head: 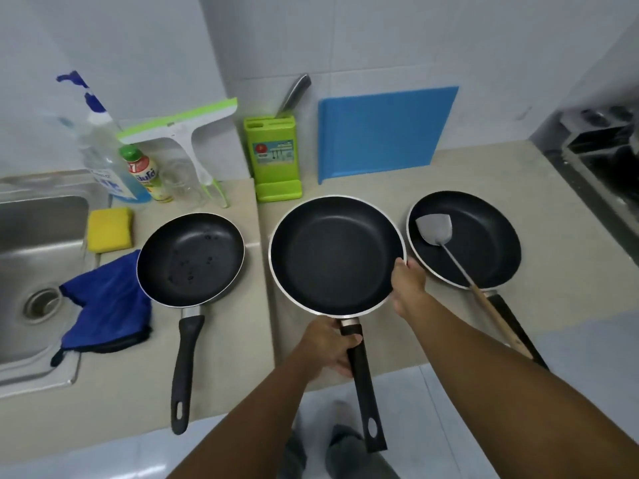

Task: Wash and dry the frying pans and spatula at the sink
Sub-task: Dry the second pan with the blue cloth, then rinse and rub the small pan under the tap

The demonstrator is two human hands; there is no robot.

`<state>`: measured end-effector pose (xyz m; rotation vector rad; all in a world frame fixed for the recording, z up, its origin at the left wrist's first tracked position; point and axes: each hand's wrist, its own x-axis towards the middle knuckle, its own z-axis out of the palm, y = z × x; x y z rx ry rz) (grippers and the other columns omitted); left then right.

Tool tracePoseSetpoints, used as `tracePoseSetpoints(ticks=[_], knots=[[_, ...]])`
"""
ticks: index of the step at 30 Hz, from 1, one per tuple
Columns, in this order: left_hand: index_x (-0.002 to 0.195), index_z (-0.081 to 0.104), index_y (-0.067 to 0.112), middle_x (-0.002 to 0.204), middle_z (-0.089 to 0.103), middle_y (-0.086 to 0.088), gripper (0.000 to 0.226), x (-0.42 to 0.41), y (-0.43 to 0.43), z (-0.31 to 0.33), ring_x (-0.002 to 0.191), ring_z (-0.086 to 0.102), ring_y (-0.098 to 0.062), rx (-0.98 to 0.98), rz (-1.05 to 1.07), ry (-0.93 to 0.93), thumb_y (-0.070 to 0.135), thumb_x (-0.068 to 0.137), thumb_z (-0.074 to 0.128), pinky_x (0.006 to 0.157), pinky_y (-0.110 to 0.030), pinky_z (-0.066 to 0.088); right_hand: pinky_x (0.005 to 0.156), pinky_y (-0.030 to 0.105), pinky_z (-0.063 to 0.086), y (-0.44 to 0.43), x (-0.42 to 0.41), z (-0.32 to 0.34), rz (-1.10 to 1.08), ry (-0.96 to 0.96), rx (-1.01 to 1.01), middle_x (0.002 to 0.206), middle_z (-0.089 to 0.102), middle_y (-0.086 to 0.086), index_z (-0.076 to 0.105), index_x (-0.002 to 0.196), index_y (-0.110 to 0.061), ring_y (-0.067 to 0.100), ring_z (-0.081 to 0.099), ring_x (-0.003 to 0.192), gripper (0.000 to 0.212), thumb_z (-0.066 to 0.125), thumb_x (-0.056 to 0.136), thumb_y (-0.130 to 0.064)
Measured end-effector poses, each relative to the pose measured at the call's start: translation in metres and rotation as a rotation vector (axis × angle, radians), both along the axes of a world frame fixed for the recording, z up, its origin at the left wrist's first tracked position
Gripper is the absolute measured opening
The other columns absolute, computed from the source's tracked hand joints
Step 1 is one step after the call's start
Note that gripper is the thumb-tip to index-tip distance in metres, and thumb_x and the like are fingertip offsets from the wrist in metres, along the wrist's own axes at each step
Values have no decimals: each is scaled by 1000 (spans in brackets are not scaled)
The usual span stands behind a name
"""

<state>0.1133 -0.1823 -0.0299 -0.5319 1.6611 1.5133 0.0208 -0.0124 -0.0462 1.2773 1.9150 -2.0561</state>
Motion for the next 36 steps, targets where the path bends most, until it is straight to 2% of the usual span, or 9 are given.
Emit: tracePoseSetpoints(ticks=[4, 10, 15, 19, 25, 30, 34, 36], knots=[[119, 58, 2, 96, 73, -27, 31, -8, 6, -22, 67, 76, -36, -42, 39, -24, 3, 92, 73, 58, -46, 63, 100, 45, 56, 6, -13, -24, 75, -38, 14, 113, 70, 6, 65, 121, -17, 25, 68, 103, 31, 42, 101, -9], [119, 60, -1, 93, 74, -25, 28, -12, 10, -47, 61, 74, -31, -47, 58, -34, 3, 94, 70, 55, -42, 63, 98, 42, 56, 16, -20, -53, 129, -82, 54, 112, 70, 5, 66, 123, -17, 25, 67, 103, 32, 45, 100, -11], [118, 62, -3, 96, 73, -23, 27, -7, 10, -58, 64, 74, -32, -48, 78, -41, 4, 94, 71, 57, -43, 63, 92, 37, 57, 14, -22, -62, 128, -61, 125, 103, 73, 6, 72, 111, -12, 25, 68, 97, 27, 49, 98, -7], [115, 64, -2, 97, 71, -20, 25, -5, 4, -64, 63, 74, -33, -69, 67, -22, 4, 92, 73, 62, -49, 64, 84, 33, 57, 12, -15, -68, 90, -66, 149, 97, 73, 6, 74, 101, -11, 24, 68, 89, 25, 51, 97, -5], [116, 62, 0, 97, 72, -21, 27, -5, 6, -67, 64, 75, -33, -78, 47, -35, 6, 93, 73, 64, -51, 64, 69, 26, 47, 20, -13, -72, 87, -74, 182, 75, 64, 1, 68, 78, -13, 19, 56, 70, 25, 52, 95, -3], [127, 56, 1, 102, 73, -24, 34, -8, 10, -62, 65, 75, -32, -67, 32, -73, 9, 96, 69, 63, -45, 65, 64, 23, 47, 25, -19, -66, 188, -122, 243, 89, 71, 5, 74, 94, -13, 20, 62, 75, 22, 52, 95, -7], [136, 50, 3, 107, 73, -22, 45, -11, 6, -51, 82, 77, -37, -140, -33, -82, 22, 99, 68, 75, -45, 65, 61, 25, 46, 30, -18, -57, 291, -143, 323, 88, 69, 5, 70, 97, -7, 19, 59, 72, 17, 55, 97, -14], [130, 52, 3, 103, 71, -17, 38, -14, 1, -35, 88, 76, -37, -206, -98, -77, 27, 102, 62, 82, -45, 63, 71, 30, 48, 27, -16, -49, 314, -89, 405, 96, 69, 5, 66, 102, -8, 23, 64, 85, 16, 56, 98, -20]])
